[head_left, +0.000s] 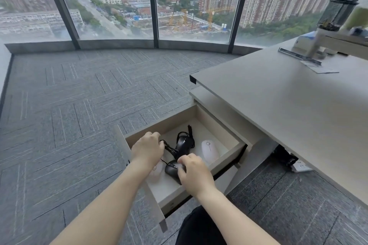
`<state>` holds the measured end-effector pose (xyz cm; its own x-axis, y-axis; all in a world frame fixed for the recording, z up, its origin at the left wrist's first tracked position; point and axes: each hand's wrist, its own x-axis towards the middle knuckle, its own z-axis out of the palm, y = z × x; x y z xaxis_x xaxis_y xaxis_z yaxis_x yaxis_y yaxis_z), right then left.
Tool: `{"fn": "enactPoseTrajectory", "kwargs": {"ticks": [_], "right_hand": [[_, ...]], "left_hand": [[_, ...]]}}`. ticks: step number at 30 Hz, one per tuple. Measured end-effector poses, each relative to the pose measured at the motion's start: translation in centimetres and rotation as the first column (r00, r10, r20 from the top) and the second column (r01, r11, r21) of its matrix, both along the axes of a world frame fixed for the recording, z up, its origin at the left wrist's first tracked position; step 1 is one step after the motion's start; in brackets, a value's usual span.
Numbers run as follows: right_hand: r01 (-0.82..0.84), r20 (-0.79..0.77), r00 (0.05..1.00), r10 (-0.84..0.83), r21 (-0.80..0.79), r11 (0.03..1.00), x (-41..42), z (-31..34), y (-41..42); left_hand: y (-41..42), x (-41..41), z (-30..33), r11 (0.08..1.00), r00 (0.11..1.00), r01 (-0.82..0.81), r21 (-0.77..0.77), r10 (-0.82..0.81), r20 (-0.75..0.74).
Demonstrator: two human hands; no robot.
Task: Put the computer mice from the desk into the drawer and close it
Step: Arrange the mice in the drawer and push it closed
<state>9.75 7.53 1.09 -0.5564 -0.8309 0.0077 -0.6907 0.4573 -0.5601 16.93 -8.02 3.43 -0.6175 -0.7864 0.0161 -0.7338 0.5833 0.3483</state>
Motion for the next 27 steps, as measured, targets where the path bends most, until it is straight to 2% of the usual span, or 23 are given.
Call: {"fn": "enactPoseTrajectory", "kwargs": {"ticks": [3, 8, 10, 12, 14, 16, 20, 27], "right_hand": [[-0.019, -0.001, 1.000, 0.019, -0.072, 0.997, 1.5, 0.7, 1.9], [-0.099, 0.162, 0.982, 0.102, -0.027, 0.995, 4.9, 1.7, 3.8], [-0.141, 0.220, 0.966, 0.134, 0.017, 0.990, 6.1, 1.7, 4.4], [-0.175, 0.201, 0.966, 0.161, 0.057, 0.983, 7.2, 1.4, 5.0], [-0.181, 0.137, 0.976, 0.170, 0.069, 0.981, 7.9, 1.0, 5.3], [-0.157, 0.103, 0.983, 0.151, 0.046, 0.987, 8.3, 0.8, 5.3], [-0.093, 0.094, 0.991, 0.091, 0.012, 0.996, 8.7, 0.4, 5.4], [0.061, 0.172, 0.984, -0.055, -0.033, 0.998, 5.5, -0.1, 6.5]], "left_hand": [[1.6, 2.8, 0.6, 0.999, 0.980, -0.017, -0.048, 0.007, -0.199], [3.5, 7.5, -0.3, 0.988, 0.956, -0.155, -0.012, 0.147, -0.254], [3.9, 9.1, -0.8, 0.961, 0.915, -0.236, 0.145, 0.270, -0.301], [4.0, 10.2, -1.3, 0.868, 0.836, -0.274, 0.414, 0.427, -0.343], [4.6, 10.8, -1.5, 0.704, 0.737, -0.180, 0.687, 0.560, -0.379], [5.3, 10.9, -1.7, 0.579, 0.667, -0.068, 0.813, 0.632, -0.395], [6.5, 10.3, -1.7, 0.533, 0.637, 0.029, 0.845, 0.642, -0.427], [6.6, 6.1, -2.0, 0.481, 0.658, 0.100, 0.871, 0.624, -0.421]]}}
